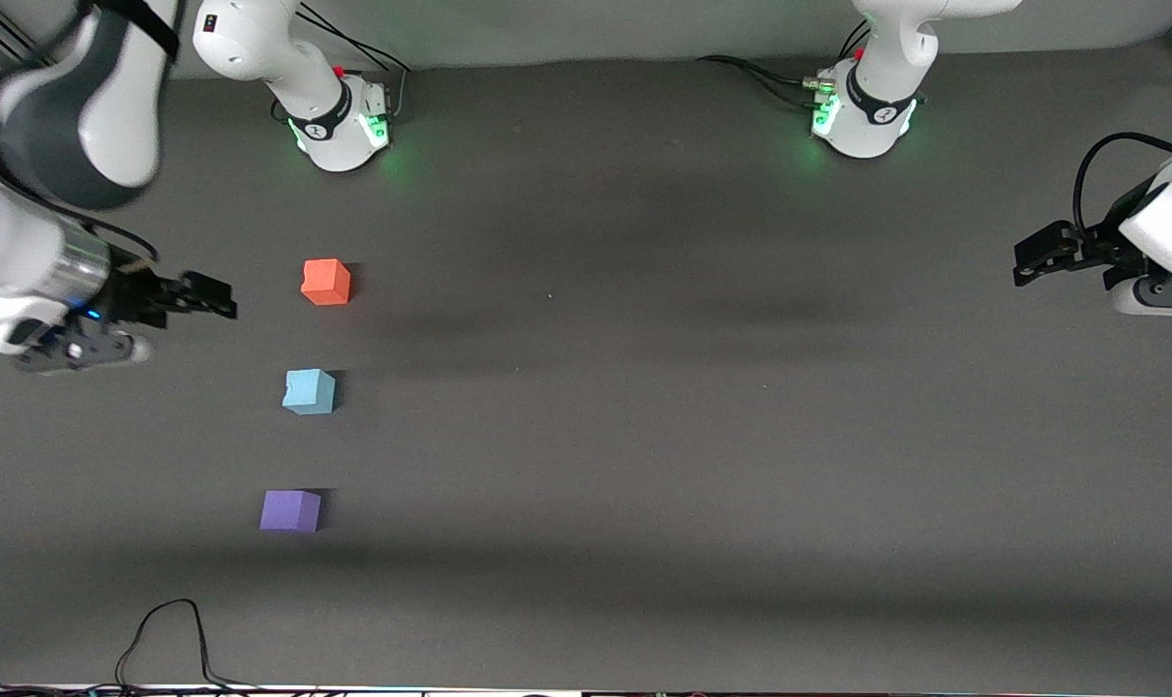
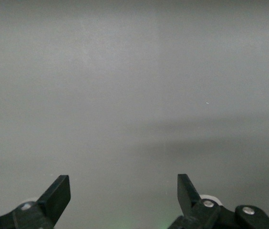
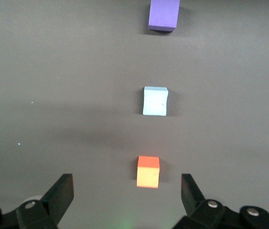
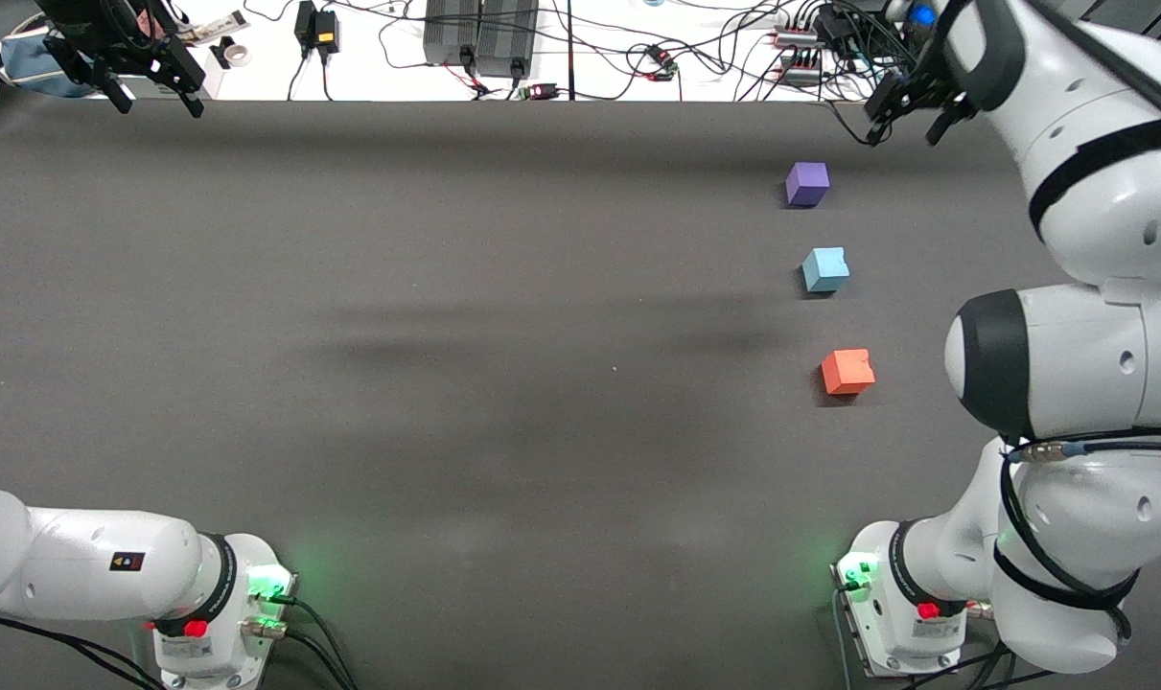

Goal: Place blue block between orange and purple blocks

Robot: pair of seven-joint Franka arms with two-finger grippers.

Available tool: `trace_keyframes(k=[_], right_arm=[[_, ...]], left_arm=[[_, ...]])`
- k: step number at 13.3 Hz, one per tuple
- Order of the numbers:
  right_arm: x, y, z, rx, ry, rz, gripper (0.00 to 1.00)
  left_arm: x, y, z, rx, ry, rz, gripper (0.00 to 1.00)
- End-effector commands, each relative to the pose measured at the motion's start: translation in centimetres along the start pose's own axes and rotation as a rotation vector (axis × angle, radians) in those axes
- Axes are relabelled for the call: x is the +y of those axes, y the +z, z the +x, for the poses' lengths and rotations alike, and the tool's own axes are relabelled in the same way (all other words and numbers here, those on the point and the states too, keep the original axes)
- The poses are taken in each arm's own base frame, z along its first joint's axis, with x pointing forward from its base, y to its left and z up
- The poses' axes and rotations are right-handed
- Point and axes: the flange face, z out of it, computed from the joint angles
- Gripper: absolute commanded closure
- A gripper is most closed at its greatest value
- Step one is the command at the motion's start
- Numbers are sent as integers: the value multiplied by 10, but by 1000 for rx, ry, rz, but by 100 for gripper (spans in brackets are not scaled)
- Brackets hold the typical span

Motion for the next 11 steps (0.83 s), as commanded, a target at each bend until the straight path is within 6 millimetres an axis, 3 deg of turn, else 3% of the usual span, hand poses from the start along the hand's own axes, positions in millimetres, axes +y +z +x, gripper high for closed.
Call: trace_keyframes(k=[1,4,6,11], right_arm=[[7,-31,-12,-1,39,-21,0],[28,-34,-9,-23,72,-5,0],[32,-37,6,-77,57,12,0],[53,-42,19,-87,58,35,0]], left_arm=[[1,-1,0,7,-6,10,0],[-1,-1,0,8,-9,10,0],[-1,-1,0,8,-9,10,0],[2,0,0,7,-5,11,0]])
